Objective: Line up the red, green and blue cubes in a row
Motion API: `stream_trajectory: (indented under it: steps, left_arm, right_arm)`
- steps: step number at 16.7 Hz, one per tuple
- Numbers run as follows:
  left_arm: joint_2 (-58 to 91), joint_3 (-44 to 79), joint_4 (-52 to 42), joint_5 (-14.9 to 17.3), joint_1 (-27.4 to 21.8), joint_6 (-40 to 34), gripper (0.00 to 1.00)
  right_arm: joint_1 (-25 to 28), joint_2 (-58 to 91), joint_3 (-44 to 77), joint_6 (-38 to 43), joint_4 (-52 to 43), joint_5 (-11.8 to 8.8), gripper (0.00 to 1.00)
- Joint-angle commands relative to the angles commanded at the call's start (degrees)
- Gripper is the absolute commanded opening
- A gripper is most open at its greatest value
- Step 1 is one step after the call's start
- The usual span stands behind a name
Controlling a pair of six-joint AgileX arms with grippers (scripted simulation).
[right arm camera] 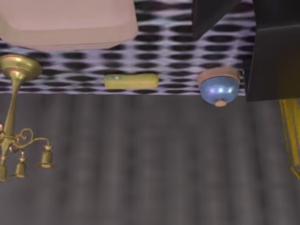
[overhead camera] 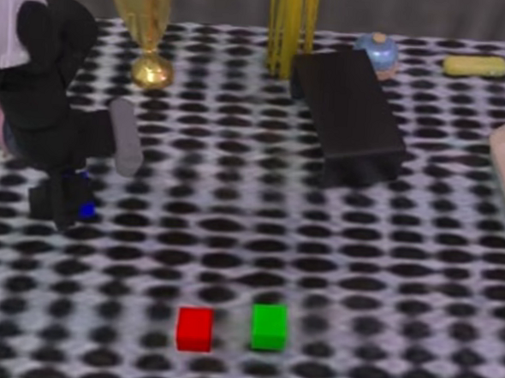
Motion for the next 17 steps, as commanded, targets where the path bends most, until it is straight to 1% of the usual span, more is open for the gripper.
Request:
stream_trajectory:
  steps: [2, 4, 6, 10, 12, 14, 15, 17]
  left_arm:
    - [1.5, 2.6, -1.09, 0.01, -3.15, -2.07, 0.0]
    - [3.79, 6.41, -2.81, 0.0, -8.51, -5.38, 0.0]
    - [6.52, 11.01, -4.94, -0.01, -15.66, -9.59, 0.0]
    - [11.94, 20.66, -9.31, -0.06, -31.83, -19.11, 0.0]
    - [14.07, 24.81, -11.09, -0.1, -38.57, -23.42, 0.0]
    - [15.51, 27.91, -12.33, -0.16, -43.05, -26.7, 0.0]
    - [15.93, 28.91, -12.7, -0.19, -44.38, -27.78, 0.0]
    - [16.19, 29.57, -12.94, -0.22, -45.23, -28.51, 0.0]
  right_arm:
    - [0.0, 0.0, 0.0, 0.0, 0.0, 0.0, 1.0]
    - [0.0, 0.0, 0.0, 0.0, 0.0, 0.0, 1.0]
    - [0.0, 0.0, 0.0, 0.0, 0.0, 0.0, 1.0]
    - [0.0, 0.0, 0.0, 0.0, 0.0, 0.0, 1.0]
    - [0.0, 0.0, 0.0, 0.0, 0.0, 0.0, 1.0]
    - [0.0, 0.0, 0.0, 0.0, 0.0, 0.0, 1.0]
    - [0.0, 0.0, 0.0, 0.0, 0.0, 0.0, 1.0]
    - [0.0, 0.0, 0.0, 0.0, 0.0, 0.0, 1.0]
